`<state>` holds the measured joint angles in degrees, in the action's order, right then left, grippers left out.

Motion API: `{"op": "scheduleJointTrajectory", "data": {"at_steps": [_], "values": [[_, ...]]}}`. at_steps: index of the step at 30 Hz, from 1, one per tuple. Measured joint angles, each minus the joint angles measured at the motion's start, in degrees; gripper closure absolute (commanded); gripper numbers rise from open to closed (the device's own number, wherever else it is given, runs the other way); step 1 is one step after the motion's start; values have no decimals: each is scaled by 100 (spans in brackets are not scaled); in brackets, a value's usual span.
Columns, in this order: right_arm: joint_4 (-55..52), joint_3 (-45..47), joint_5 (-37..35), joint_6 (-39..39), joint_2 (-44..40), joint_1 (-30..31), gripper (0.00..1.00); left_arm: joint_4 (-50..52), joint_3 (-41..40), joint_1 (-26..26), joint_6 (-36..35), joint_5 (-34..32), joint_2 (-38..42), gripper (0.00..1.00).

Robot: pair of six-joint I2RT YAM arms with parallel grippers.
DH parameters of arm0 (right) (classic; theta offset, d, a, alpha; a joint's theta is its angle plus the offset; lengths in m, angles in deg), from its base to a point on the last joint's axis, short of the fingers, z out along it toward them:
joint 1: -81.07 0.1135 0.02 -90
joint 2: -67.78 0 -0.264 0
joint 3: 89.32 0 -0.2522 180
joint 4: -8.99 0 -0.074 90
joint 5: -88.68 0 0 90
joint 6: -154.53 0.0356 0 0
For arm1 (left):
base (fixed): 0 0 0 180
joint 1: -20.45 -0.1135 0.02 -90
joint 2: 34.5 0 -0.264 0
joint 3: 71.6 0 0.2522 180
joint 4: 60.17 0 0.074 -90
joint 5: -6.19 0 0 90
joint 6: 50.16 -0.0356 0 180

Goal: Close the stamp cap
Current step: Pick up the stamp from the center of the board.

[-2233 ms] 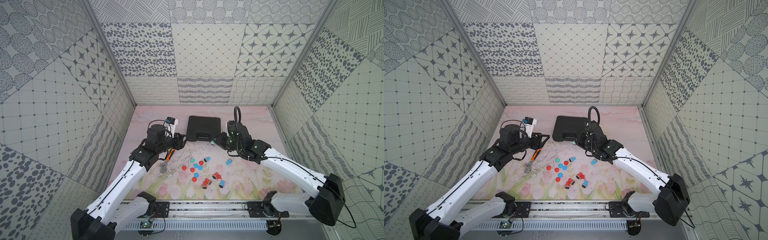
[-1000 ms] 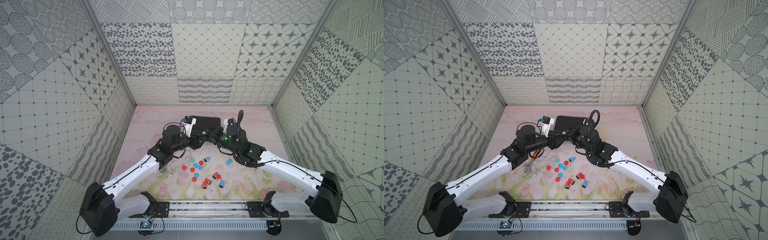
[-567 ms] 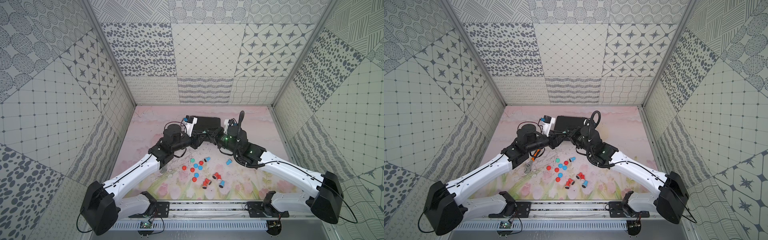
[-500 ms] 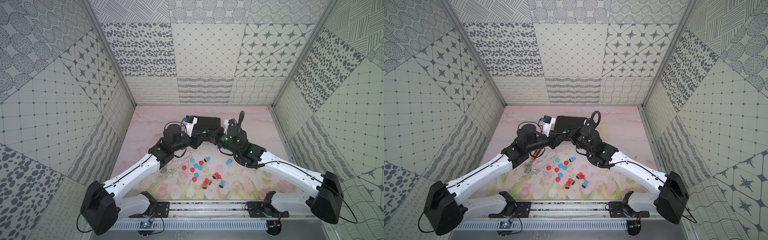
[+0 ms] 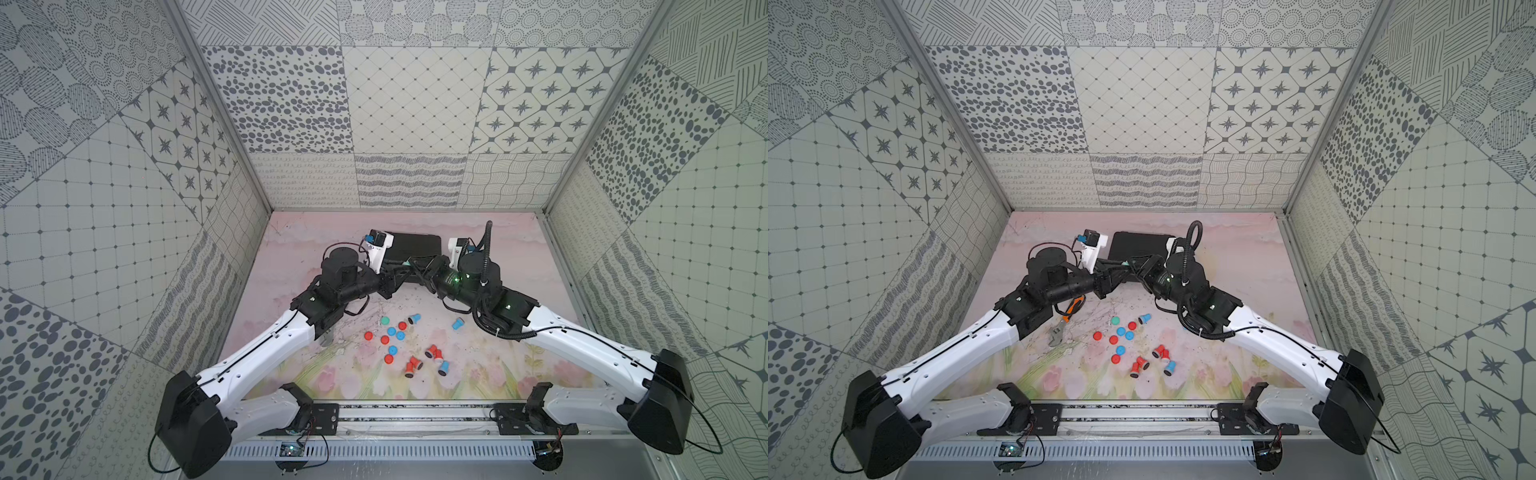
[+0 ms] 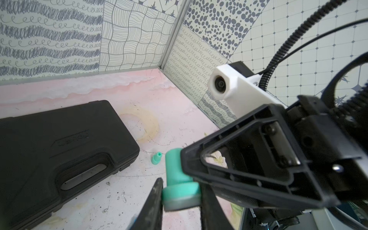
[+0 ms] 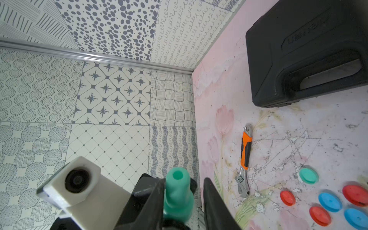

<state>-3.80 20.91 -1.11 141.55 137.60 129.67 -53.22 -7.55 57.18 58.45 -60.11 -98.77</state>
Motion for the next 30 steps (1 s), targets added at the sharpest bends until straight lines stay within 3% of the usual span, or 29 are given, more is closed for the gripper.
{"op": "scheduleJointTrajectory", "data": {"at_steps": [11, 16, 22, 30], "values": [[-914, -323, 1567, -1274, -492, -258, 45, 326, -92, 0, -1781, 319, 859, 100], [-1193, -671, 2304, -1753, -498, -258, 45, 411, -146, 0, -2594, 525, 1086, 100], [-1331, -774, 2848, -1961, -496, -258, 55, 485, -341, 0, -3359, 791, 1290, 100], [-1401, -774, 3150, -1982, -376, -258, 63, 466, -409, 0, -3829, 1132, 1346, 100]]}}
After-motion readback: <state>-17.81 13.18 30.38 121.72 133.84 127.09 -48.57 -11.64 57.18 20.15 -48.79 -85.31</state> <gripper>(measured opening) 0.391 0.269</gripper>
